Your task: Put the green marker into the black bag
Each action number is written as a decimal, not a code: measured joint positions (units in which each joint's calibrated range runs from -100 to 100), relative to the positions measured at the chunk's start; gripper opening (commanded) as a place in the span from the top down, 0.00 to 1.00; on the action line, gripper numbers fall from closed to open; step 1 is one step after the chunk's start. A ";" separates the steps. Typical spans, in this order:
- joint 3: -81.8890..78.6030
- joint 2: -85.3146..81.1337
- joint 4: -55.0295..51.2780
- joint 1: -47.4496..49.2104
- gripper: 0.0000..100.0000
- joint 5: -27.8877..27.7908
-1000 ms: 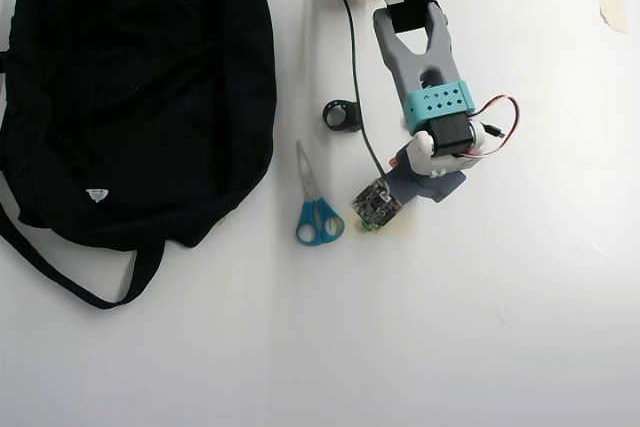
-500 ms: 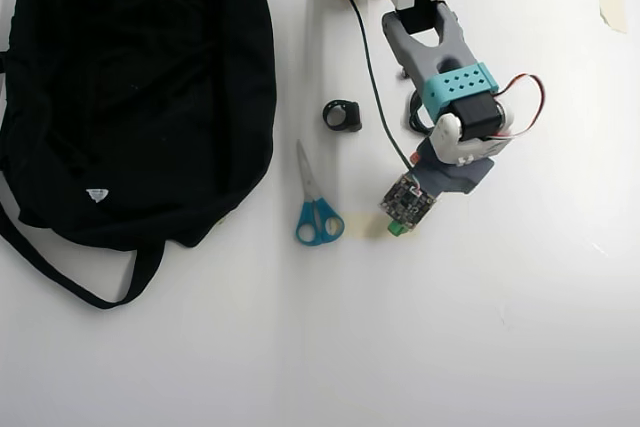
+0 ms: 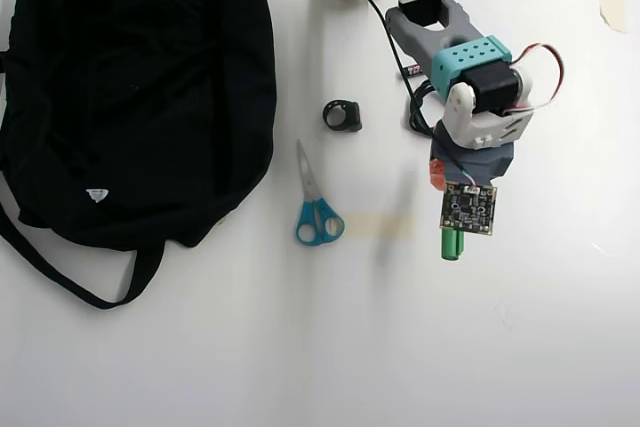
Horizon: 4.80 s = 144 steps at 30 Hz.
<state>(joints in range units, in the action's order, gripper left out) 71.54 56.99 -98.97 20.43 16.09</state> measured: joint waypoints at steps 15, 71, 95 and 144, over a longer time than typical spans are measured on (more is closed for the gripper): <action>-27.28 -22.08 -0.09 -4.78 0.98 -8.35; -71.46 -40.60 32.37 -71.34 0.84 -8.99; -73.35 -71.73 12.02 -14.25 0.98 -8.99; -154.95 -155.58 21.90 -16.46 0.98 -16.65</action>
<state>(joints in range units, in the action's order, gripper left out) -83.41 -98.59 -77.07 3.97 -0.56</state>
